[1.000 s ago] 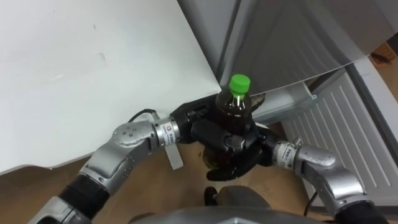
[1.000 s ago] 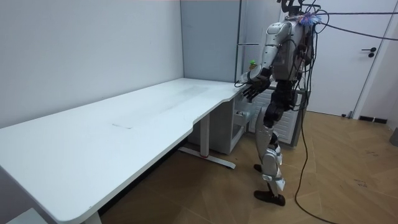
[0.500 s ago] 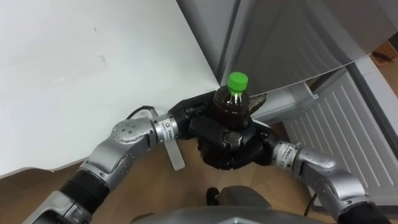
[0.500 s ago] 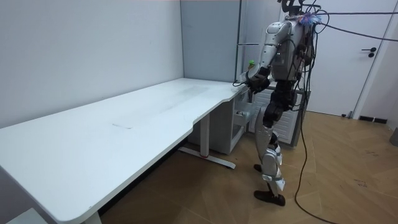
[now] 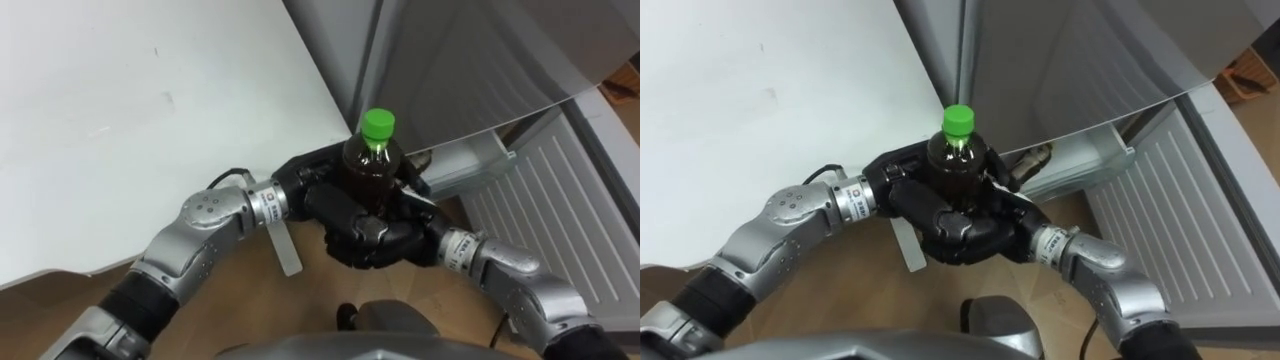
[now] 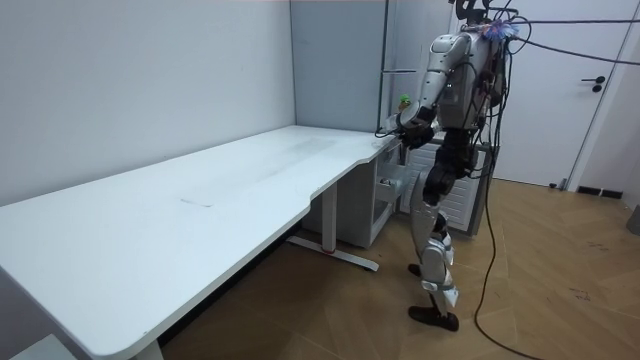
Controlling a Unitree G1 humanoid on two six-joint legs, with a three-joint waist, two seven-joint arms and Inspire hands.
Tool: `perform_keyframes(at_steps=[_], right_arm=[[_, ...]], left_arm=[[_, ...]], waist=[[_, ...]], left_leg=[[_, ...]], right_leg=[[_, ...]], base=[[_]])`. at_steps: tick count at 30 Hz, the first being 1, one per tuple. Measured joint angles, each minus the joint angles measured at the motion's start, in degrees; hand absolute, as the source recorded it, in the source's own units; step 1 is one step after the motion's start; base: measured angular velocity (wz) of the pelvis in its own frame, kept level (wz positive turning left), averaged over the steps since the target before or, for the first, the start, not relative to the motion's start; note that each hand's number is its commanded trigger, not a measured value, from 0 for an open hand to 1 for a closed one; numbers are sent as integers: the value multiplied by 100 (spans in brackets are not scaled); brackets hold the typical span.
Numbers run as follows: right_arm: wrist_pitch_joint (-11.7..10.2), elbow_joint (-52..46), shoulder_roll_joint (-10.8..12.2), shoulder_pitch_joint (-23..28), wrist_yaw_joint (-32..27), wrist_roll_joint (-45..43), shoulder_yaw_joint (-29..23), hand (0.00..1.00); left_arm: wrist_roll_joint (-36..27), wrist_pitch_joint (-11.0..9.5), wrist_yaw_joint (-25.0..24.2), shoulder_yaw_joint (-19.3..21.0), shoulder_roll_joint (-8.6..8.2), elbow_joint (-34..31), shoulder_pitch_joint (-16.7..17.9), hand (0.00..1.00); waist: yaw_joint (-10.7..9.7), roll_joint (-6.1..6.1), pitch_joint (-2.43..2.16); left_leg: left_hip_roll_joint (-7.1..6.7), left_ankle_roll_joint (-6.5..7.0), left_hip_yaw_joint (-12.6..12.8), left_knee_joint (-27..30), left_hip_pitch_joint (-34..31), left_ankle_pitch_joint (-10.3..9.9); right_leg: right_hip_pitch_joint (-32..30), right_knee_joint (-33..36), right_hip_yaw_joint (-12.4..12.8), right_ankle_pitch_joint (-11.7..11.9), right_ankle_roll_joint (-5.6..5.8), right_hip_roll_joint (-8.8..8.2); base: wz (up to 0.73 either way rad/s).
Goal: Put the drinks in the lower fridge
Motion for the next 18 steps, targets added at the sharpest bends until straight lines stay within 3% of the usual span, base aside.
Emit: perform_keyframes(at_steps=[10, 16, 18], right_arm=[[-41, -14, 18, 3, -194, 248, 19, 100], [-385, -52, 142, -1, -28, 624, 16, 100], [-525, -53, 164, -2, 70, 674, 19, 100]], left_arm=[[60, -20, 361, 47, -91, -180, -9, 0], [87, -27, 420, 275, -58, -728, -14, 0], [206, -25, 521, 315, 22, -997, -14, 0]], waist=[[-6, -21, -2], [0, -52, -16], [20, -52, -16]], left_leg=[[-3, 0, 17, 19, -31, 1], [7, 0, 4, 27, -60, 0], [12, 0, 2, 27, -53, 0]], right_leg=[[-36, -1, -13, -2, 3, -11], [-20, -25, -17, 1, 5, -2], [-31, -23, -9, 0, 5, 5]], base=[[0], [0], [0]])
